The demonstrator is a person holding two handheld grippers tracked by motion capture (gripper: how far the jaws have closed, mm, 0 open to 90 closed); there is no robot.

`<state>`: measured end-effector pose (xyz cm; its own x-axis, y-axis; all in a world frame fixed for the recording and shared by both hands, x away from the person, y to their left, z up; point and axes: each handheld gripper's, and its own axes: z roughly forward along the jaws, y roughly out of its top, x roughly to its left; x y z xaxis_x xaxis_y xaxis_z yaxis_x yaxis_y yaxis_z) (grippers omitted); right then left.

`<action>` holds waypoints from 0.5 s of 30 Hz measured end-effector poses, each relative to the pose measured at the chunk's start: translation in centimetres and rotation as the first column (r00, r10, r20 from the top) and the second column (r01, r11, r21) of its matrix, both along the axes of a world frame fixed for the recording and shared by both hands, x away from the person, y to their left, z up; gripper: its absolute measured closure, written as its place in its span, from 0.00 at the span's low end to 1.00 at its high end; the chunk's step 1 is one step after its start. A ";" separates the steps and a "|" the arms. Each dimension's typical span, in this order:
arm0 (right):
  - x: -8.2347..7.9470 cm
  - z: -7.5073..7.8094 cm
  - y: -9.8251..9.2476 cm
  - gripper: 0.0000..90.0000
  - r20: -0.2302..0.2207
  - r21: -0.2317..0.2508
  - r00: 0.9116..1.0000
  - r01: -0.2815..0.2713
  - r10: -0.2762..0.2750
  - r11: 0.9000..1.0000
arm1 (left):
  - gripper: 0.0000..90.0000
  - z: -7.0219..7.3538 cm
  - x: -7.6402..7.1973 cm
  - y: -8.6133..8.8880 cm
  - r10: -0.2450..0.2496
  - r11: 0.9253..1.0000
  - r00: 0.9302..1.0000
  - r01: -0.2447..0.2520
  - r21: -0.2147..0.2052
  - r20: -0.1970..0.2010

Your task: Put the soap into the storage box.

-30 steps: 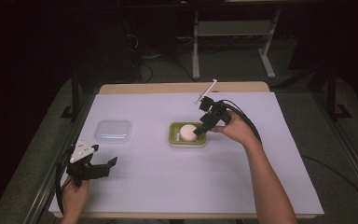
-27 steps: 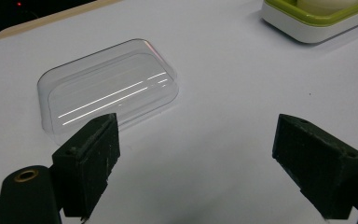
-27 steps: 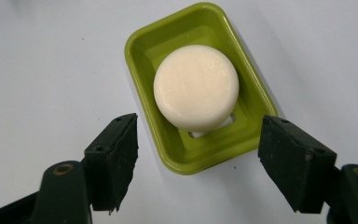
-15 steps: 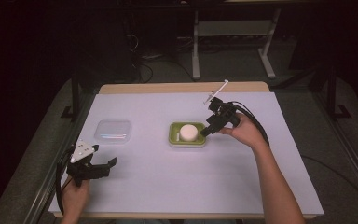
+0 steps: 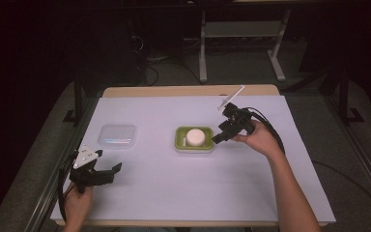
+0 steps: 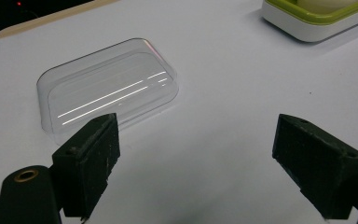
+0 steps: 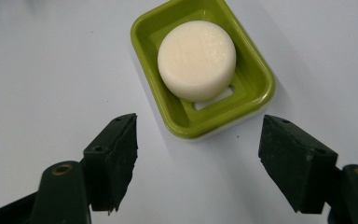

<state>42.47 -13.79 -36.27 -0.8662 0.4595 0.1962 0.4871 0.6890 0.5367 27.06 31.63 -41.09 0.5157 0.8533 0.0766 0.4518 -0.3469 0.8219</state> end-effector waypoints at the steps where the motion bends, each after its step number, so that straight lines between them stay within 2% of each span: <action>1: -0.1 -0.1 -0.2 0.30 0.002 0.001 1.000 0.001 -0.001 1.000 | 0.16 0.0 0.0 0.0 0.001 1.000 1.000 -0.001 -0.001 0.000; 15: -1.2 -0.3 -1.6 0.29 0.002 0.014 1.000 0.014 -0.014 1.000 | 0.16 -0.1 0.0 -0.1 0.002 1.000 1.000 -0.002 -0.005 0.002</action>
<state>41.28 -15.41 -36.57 -0.8601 0.4692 0.2004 0.4955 0.6746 0.5471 27.07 31.56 -41.15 0.5141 0.8546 0.0737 0.4509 -0.3423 0.8243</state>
